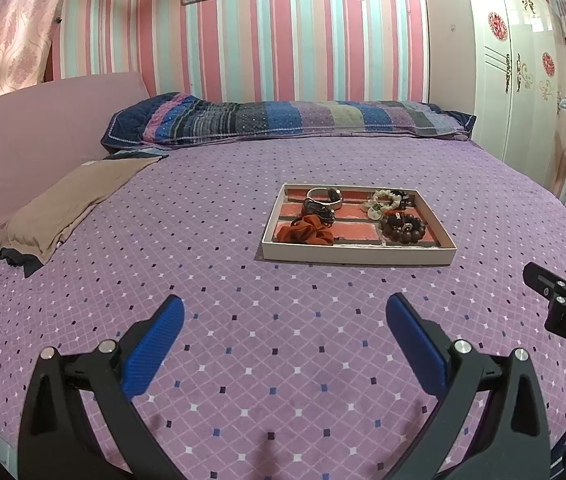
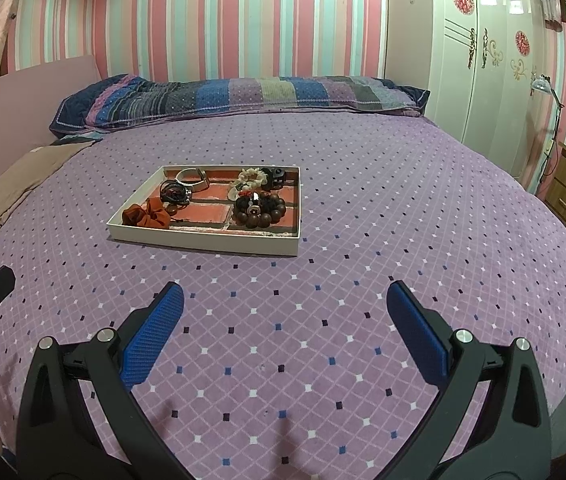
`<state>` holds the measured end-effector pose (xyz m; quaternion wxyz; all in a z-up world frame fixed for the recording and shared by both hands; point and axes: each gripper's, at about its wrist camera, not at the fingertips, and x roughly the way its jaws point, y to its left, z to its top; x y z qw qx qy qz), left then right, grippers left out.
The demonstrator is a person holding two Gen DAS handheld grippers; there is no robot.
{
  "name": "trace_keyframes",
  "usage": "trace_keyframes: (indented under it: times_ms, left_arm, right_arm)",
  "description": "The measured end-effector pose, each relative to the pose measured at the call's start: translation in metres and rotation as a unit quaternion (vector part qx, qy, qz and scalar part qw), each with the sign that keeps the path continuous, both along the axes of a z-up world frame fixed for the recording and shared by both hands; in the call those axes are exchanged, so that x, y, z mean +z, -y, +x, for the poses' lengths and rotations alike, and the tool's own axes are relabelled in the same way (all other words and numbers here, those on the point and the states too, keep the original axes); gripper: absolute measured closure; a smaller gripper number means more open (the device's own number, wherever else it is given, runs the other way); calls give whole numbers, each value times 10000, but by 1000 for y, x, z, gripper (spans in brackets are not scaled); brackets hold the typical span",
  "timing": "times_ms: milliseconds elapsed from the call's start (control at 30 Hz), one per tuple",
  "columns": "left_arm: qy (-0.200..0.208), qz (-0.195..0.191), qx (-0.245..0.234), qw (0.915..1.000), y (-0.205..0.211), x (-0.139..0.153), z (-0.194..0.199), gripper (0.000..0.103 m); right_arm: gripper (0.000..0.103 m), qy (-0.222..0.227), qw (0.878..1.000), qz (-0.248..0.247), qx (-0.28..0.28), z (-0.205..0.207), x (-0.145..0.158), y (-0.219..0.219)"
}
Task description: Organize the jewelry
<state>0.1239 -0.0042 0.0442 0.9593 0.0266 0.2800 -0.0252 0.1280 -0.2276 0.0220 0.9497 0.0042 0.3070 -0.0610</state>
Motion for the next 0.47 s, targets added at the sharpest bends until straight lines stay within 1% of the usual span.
trace_keyframes:
  times_ms: [167,367,467]
  left_arm:
    - [23,14,30,10000,-2,1,0,4]
    - [-124,-47,18,9999,-3,-1,6,4]
    - [-133,-50,12,9999,-2,-3,6,4]
  right_arm:
    - [4,-9,10000,6,15,2,0,0]
    - [4,5,10000,6,25,3,1,-1]
    - [4,-7,10000,19,16,4,0,0]
